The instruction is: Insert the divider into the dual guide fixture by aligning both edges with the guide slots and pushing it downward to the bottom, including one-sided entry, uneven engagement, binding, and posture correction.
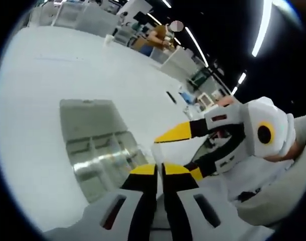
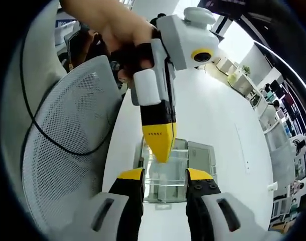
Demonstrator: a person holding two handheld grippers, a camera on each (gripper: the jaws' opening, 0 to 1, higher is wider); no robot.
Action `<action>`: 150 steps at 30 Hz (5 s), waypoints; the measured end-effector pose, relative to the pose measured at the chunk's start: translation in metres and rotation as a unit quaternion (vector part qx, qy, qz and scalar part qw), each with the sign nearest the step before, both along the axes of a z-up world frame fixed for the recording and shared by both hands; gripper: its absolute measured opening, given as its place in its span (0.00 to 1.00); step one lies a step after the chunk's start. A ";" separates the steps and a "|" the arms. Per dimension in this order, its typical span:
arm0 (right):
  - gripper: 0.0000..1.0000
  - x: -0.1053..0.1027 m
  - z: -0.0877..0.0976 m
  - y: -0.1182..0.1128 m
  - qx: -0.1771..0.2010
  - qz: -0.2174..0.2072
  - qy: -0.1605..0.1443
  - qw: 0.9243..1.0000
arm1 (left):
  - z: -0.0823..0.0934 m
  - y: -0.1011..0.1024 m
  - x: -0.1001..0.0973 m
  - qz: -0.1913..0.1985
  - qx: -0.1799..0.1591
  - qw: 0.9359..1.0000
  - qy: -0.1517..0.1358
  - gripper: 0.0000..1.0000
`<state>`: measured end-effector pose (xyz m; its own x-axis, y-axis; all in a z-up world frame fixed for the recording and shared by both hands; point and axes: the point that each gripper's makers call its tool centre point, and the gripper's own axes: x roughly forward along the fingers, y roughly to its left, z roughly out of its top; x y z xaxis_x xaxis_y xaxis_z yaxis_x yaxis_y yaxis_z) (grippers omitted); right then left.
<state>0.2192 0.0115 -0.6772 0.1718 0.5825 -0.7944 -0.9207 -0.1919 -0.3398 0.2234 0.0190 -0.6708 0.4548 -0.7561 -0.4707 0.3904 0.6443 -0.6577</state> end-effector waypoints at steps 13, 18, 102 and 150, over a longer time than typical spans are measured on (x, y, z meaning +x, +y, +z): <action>0.28 0.005 0.000 0.000 -0.002 -0.001 -0.007 1.000 | 0.001 0.000 0.003 0.010 -0.024 1.000 0.014 0.00; 0.29 0.005 0.002 0.000 0.000 -0.004 -0.007 1.000 | 0.002 0.001 0.005 0.019 -0.036 0.999 0.018 0.00; 0.05 0.015 0.017 -0.003 -0.051 0.047 0.174 0.982 | 0.010 -0.003 -0.002 -0.098 0.070 0.972 -0.201 0.00; 0.00 -0.003 0.007 0.001 -0.096 0.046 0.251 0.962 | 0.005 -0.005 -0.007 -0.125 0.092 0.959 -0.236 0.00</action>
